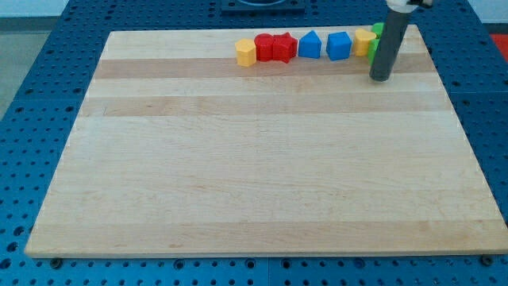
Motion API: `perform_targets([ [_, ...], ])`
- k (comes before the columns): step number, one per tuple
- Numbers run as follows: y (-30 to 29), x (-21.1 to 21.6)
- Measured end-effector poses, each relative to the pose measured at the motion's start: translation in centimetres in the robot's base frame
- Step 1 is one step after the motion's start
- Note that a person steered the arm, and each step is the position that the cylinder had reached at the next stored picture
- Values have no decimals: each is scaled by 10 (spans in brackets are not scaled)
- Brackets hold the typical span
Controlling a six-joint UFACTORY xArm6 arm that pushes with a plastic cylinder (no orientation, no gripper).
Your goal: Move the green star slightly right
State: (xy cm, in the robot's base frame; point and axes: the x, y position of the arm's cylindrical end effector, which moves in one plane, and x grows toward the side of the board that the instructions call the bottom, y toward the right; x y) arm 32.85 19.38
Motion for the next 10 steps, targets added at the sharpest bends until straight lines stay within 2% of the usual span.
perform_targets([
  [1, 0, 0],
  [3, 81, -1],
  [5, -30, 15],
  [6, -56, 16],
  [7, -52, -18],
  [8, -47, -23],
  [9, 9, -26],
  [10, 38, -27],
])
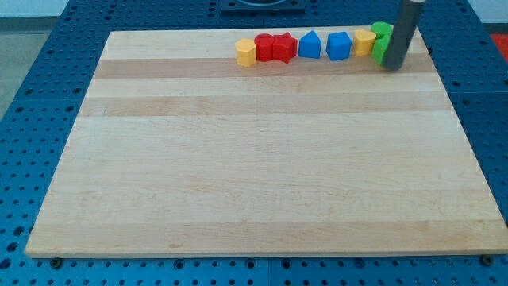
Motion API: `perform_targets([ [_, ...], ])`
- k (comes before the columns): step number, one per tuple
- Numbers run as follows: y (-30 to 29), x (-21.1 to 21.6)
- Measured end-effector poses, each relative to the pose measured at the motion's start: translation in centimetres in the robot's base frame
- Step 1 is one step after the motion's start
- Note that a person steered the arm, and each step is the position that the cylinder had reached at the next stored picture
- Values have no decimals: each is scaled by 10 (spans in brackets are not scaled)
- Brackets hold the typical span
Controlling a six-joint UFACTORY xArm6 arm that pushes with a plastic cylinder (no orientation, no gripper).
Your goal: Move the green star slightly right
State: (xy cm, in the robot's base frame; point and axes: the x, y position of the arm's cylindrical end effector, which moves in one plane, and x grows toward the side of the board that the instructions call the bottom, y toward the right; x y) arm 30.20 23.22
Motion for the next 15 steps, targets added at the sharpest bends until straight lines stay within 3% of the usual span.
perform_targets([
  [2, -4, 10],
  [4, -73, 77],
  [6, -78, 30],
  [7, -27, 16],
  [9, 20, 10],
  [10, 15, 12],
  [13, -97, 14],
  [14, -97, -20],
  [15, -50, -30],
])
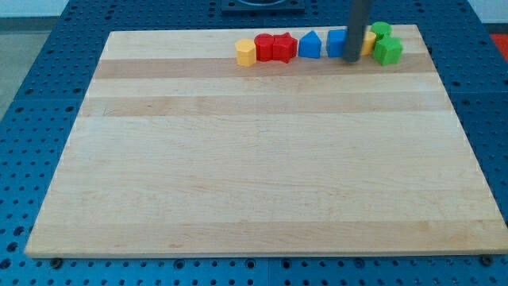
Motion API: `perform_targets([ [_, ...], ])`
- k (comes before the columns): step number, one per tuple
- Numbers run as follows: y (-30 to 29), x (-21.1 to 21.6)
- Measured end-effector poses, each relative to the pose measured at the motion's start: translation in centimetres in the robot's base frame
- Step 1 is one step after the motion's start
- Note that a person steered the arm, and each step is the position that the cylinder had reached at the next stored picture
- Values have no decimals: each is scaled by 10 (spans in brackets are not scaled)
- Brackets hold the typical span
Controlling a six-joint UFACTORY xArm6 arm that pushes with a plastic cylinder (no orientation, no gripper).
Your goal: Move the green star slightly right
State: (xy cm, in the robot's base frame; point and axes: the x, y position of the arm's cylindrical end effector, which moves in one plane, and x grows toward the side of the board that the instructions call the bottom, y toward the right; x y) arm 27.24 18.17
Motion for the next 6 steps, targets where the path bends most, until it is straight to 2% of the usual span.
perform_targets([
  [3, 55, 0],
  [5, 52, -18],
  [6, 35, -4],
])
